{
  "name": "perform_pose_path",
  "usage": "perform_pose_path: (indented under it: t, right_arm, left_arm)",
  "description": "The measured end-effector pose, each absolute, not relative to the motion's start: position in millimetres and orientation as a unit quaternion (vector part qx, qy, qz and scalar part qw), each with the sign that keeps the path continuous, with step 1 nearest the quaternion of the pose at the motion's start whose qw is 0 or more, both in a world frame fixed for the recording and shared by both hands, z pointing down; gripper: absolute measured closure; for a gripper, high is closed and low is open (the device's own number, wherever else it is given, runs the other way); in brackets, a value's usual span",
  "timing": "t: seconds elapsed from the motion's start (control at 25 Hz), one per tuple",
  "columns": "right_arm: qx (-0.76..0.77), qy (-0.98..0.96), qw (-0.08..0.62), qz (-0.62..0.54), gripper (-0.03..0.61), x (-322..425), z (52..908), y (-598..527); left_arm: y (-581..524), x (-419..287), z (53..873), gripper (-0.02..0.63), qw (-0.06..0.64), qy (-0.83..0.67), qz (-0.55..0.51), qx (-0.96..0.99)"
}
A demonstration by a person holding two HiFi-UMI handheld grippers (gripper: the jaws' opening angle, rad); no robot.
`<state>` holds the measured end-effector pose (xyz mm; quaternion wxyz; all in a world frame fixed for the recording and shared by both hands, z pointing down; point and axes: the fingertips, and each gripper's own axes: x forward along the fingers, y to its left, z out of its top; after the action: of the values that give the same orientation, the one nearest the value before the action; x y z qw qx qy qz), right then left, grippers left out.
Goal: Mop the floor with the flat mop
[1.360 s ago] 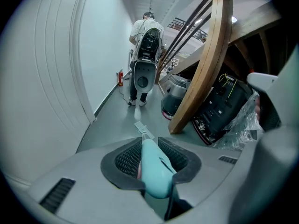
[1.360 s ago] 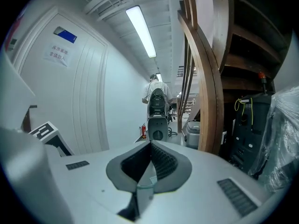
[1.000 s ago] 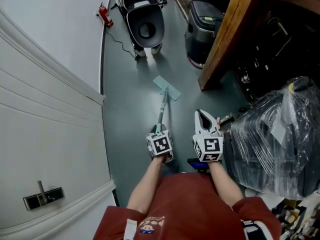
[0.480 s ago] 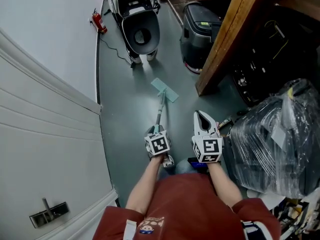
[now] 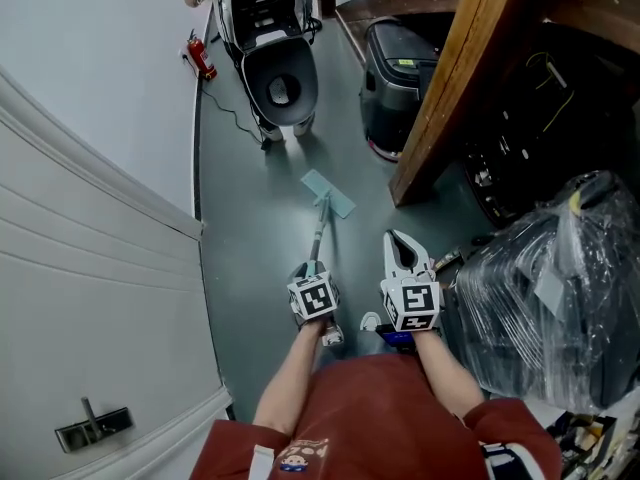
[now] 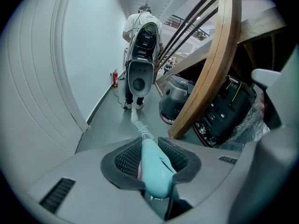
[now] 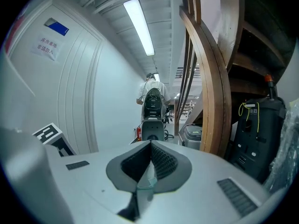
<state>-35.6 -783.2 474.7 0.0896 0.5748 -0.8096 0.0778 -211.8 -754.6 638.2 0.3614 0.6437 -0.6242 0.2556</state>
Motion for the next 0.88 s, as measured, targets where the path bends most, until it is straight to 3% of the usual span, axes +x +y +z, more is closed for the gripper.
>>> perform_pose_path:
  t: [0.88]
  right_arm:
    - [0.544,-0.830,0.077,0.093,0.560,33,489,-751]
  left_arm:
    - [-710,-141,635,0.494,0.365,-0.643,0.262,0.620]
